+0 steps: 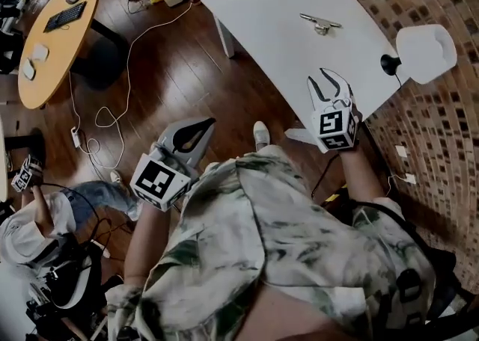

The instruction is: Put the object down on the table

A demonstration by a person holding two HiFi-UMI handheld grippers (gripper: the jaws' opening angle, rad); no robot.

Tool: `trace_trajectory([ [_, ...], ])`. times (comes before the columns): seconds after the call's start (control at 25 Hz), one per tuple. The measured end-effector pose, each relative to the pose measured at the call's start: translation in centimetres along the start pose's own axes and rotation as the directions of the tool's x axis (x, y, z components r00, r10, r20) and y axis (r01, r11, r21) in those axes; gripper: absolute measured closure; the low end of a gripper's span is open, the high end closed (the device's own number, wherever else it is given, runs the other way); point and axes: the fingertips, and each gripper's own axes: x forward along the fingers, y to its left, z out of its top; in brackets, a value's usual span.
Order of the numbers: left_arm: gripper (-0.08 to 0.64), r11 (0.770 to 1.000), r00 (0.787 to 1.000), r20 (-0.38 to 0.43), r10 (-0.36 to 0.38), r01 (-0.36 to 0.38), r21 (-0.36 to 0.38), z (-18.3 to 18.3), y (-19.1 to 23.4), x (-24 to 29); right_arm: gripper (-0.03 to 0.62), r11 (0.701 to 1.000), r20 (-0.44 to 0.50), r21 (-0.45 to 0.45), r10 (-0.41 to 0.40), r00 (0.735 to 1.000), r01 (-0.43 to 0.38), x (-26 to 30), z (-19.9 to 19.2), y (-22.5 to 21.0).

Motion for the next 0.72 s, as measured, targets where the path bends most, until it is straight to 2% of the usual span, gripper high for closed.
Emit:
trace_trajectory([
  [0.2,0.560,0.997,0.997,0.036,-0.073,0.072,0.023,-2.7,-3.5,-8.6,0.445,0.992,0.116,0.118,0.031,0.993,-0.044,-10.0,5.7,10.5],
  [0.4,0.560,0.993,0.992,0.045,-0.115,0.115,-0.017,-6.0,-6.4,-15.6,0.449,0.979,0.118,0.201,0.010,0.993,-0.034,-19.4,8.0,19.9],
  [0.52,0.560,0.987,0.986,0.052,-0.161,0.161,0.000,-6.3,-9.4,-18.2,0.451,0.977,0.112,0.212,0.007,0.994,-0.031,-24.1,8.2,22.9],
  [0.72,0.560,0.979,0.977,0.069,-0.204,0.204,0.014,-7.1,-14.1,-19.7,0.457,0.972,0.138,0.234,-0.069,0.988,0.035,-30.6,7.2,23.6],
])
